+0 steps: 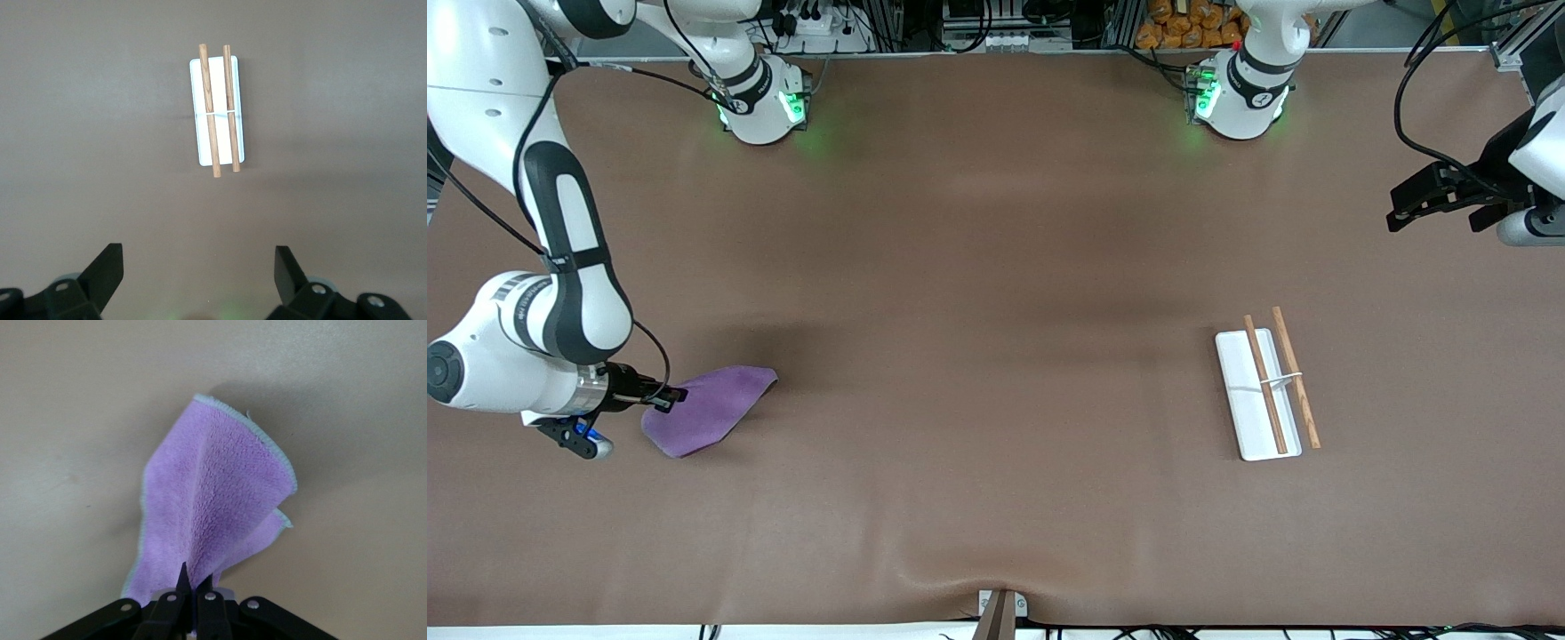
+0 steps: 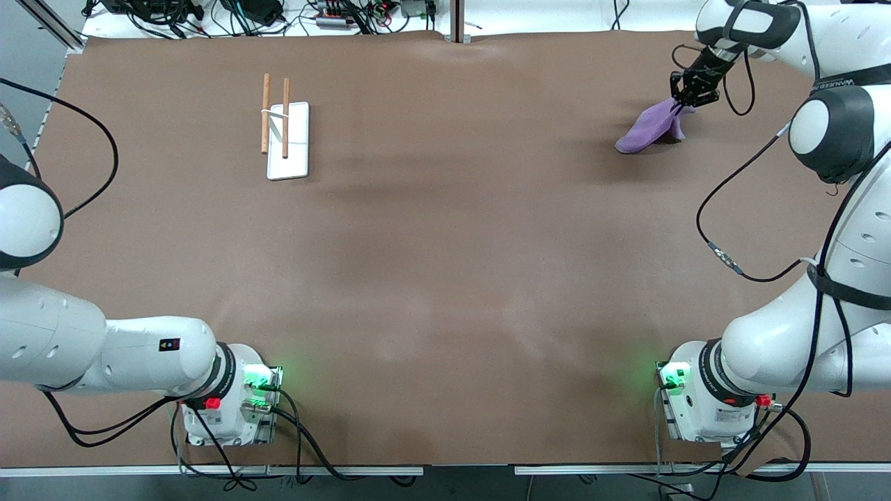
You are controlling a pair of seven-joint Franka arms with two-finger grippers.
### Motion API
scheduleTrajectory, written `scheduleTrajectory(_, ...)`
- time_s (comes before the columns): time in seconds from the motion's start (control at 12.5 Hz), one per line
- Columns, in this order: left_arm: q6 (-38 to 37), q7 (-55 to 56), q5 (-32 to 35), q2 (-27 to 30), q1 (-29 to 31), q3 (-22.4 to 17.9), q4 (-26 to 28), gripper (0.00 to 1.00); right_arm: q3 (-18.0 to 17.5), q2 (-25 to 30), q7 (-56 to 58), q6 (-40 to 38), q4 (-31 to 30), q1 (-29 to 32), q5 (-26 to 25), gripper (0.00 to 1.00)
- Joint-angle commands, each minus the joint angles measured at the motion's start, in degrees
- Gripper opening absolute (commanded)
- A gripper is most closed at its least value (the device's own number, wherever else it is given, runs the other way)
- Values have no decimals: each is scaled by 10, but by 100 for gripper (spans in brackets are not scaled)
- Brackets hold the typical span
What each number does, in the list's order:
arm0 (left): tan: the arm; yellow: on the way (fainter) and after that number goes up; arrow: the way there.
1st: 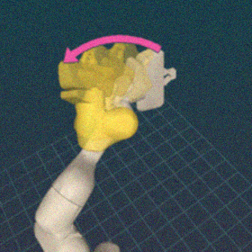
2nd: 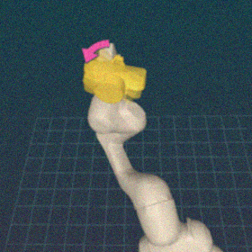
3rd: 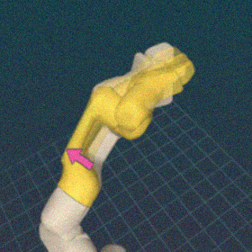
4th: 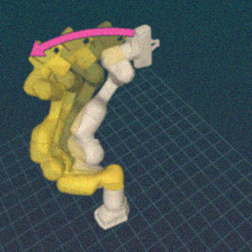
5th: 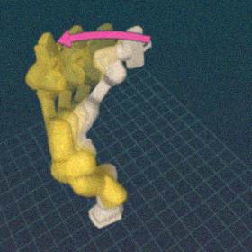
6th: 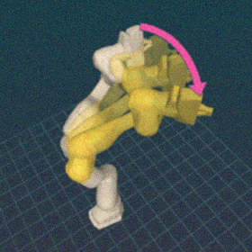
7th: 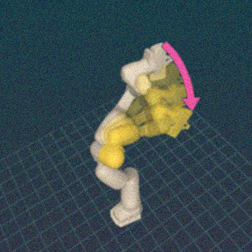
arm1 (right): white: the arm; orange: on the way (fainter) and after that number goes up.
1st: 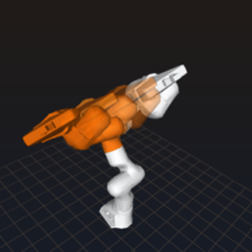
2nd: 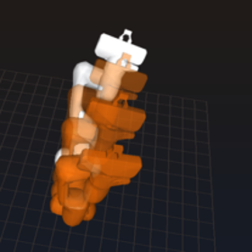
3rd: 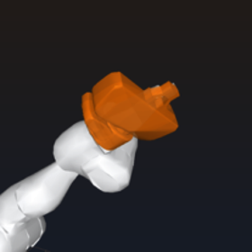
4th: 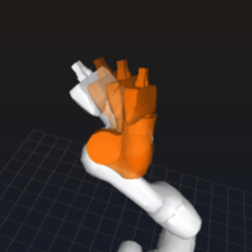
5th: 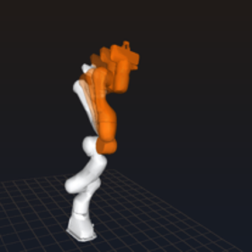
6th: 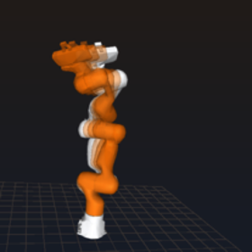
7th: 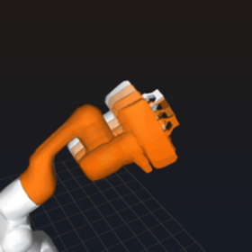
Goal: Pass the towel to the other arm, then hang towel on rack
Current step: 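Lift the towel with the right gripper toward the table middle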
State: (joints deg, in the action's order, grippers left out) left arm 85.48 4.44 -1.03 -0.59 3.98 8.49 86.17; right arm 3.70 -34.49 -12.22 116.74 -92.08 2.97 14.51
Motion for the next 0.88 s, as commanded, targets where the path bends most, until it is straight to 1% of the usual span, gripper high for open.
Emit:
scheduleTrajectory(0.0, -5, -10, -1, 1, 2, 1, 1, 100, 0, 19, -40, -36, 5, -11, 7, 0)
scheduleTrajectory(0.08, -5, -10, 0, 1, 2, 1, 1, 100, -5, 24, -65, -54, 11, -16, 7, 0)
scheduleTrajectory(0.24, -5, -10, 0, 1, 2, 1, 1, 100, -20, 30, -153, -90, 32, -34, 8, 0)
scheduleTrajectory(0.48, -4, -10, 0, 0, 2, 2, 1, 100, -68, 35, -244, -94, 41, -38, 11, 0)
scheduleTrajectory(0.56, -4, -10, 1, 0, 2, 1, 2, 100, -82, 35, -277, -94, 47, -40, 37, 0)
scheduleTrajectory(0.72, -4, -10, 1, 0, 2, 2, 4, 100, -84, 34, -319, -92, 57, -55, 100, 0)
scheduleTrajectory(0.8, -4, -10, 1, -1, 2, 2, 4, 100, -84, 34, -329, -92, 61, -64, 121, 0)
